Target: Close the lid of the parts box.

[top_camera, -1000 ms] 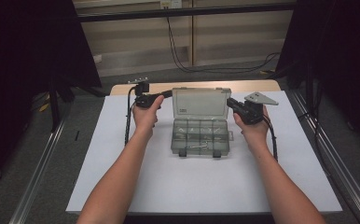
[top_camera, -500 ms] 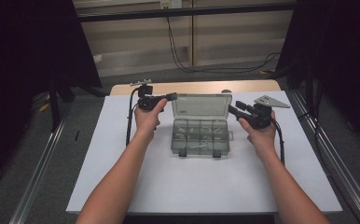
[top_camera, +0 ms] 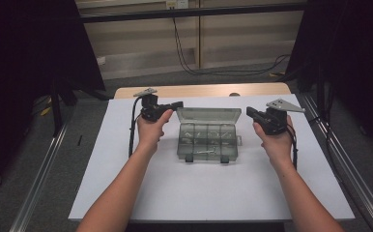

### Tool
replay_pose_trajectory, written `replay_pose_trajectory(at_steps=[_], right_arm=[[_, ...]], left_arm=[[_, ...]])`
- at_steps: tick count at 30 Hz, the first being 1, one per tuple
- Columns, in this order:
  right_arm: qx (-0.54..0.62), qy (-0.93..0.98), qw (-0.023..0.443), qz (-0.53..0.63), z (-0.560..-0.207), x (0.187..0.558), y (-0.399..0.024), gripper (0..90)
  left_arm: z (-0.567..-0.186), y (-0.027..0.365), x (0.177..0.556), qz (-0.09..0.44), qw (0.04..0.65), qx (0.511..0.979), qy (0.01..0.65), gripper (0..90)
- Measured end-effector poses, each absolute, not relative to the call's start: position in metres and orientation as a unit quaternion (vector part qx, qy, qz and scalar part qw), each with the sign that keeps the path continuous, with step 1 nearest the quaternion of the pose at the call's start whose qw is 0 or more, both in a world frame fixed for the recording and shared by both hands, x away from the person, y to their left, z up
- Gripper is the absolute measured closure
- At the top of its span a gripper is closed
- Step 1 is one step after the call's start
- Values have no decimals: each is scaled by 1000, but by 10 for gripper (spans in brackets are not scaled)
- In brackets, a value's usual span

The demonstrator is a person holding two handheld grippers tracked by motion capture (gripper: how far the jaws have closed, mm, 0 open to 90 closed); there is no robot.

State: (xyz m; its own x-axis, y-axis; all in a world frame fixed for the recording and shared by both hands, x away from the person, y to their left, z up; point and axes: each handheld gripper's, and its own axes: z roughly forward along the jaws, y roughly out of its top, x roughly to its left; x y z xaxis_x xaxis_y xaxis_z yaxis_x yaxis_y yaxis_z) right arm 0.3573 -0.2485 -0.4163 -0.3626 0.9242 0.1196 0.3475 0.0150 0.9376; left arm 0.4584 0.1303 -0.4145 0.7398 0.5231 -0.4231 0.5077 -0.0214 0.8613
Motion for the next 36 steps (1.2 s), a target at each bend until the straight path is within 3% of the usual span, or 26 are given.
replay_pose_trajectory(at_steps=[10,36], right_arm=[[468,657,261,531,-409,347,-241,900],[435,687,244,529,-435,298,-217,900]], left_arm=[[-413,131,435,24,589,731,343,900],[-427,137,378,74,560,763,314,900]])
